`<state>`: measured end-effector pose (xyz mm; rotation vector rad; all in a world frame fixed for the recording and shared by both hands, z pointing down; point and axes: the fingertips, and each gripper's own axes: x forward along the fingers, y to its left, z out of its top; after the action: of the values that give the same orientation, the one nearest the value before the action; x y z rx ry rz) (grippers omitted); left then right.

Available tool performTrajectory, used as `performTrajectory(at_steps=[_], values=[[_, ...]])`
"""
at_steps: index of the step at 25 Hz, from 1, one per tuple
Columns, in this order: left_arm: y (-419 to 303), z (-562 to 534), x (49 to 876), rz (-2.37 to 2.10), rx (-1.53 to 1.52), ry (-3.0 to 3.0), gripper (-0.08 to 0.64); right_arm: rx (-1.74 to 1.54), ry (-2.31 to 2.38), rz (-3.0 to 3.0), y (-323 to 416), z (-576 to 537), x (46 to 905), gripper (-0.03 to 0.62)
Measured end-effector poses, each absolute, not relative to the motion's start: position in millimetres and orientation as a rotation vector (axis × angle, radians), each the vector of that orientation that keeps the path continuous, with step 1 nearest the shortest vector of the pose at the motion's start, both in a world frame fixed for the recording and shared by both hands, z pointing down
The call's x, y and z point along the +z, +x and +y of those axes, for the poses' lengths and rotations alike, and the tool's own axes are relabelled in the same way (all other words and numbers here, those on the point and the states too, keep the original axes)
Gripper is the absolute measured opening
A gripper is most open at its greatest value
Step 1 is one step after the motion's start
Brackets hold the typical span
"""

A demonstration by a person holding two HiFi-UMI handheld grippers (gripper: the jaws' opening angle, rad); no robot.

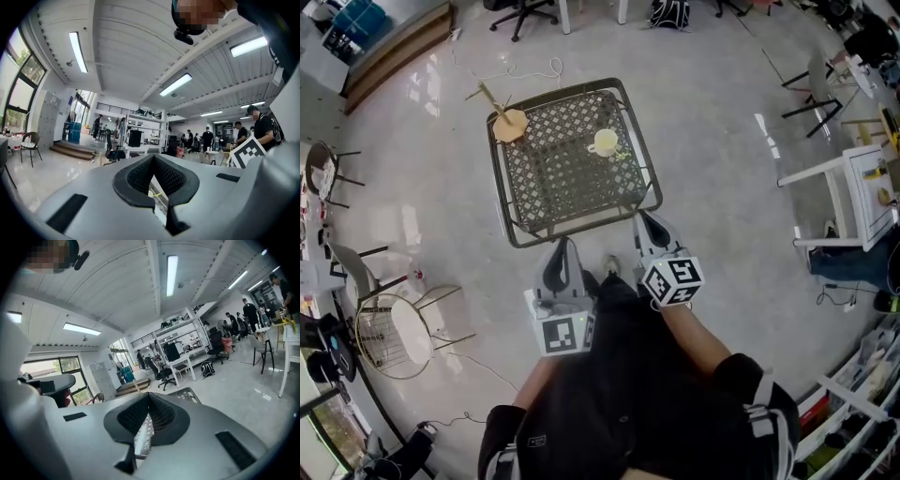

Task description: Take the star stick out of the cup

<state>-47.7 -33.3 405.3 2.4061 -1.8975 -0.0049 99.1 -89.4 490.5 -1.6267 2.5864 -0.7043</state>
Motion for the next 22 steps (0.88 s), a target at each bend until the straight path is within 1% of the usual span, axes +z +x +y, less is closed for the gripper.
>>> performTrajectory(at_steps=[5,10,20,22], values=[[-36.2,-58.1,407.7,-1.893,0.021,2.409,0.015,-0.854,-1.646,2.540,112.1,-122.6,524.1,0.011],[-31.8,-94.0,406.5,-1.876,-0.048,2.364,0.015,-0.984,-1.658,2.473,115.6,-154.5,547.2,0.011],[-36.0,-180.2,418.0,-1.800,-0.024,2.379,0.015,-1.285,-1.662,2.311,110.8,-225.7,601.8,0.012],[-38.9,-199.6,421.9,-1.783,-0.007,2.388,0.015,-1.355,-1.671,2.261,111.2,-239.5,616.5,0.023]])
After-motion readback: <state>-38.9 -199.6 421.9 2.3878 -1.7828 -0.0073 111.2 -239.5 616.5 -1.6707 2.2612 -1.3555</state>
